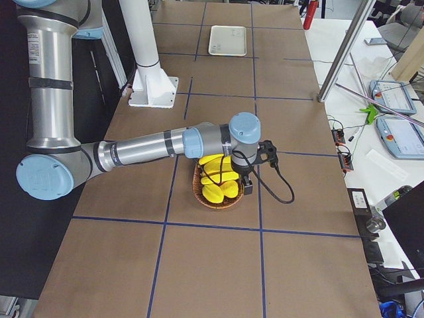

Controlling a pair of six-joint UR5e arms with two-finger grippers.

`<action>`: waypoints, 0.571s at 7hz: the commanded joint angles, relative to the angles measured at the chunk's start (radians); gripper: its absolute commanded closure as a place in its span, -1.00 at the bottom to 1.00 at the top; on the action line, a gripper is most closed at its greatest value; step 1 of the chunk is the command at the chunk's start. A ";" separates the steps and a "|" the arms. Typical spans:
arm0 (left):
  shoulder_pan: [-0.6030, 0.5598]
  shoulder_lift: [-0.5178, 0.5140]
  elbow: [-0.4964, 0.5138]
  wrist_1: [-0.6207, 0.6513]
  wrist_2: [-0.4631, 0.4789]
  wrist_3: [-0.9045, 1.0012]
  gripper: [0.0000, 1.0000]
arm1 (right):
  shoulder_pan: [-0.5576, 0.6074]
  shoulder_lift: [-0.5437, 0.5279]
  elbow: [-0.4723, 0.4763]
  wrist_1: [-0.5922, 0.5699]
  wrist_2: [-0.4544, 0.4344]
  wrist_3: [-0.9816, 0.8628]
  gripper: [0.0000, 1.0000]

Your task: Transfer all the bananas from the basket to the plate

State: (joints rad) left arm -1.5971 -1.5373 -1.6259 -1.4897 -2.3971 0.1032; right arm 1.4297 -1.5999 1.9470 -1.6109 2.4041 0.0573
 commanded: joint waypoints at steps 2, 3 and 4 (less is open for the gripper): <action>0.000 0.002 -0.002 -0.050 0.001 0.000 -1.00 | -0.243 -0.085 0.087 0.302 -0.034 0.387 -0.99; 0.000 0.000 0.001 -0.063 0.000 -0.002 -1.00 | -0.312 -0.127 0.087 0.387 -0.095 0.419 -0.98; 0.000 0.000 -0.003 -0.064 0.000 -0.002 -1.00 | -0.378 -0.140 0.086 0.410 -0.144 0.421 -0.96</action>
State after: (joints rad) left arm -1.5969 -1.5366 -1.6272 -1.5437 -2.3971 0.1019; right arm 1.1368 -1.7082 2.0322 -1.2662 2.3198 0.4518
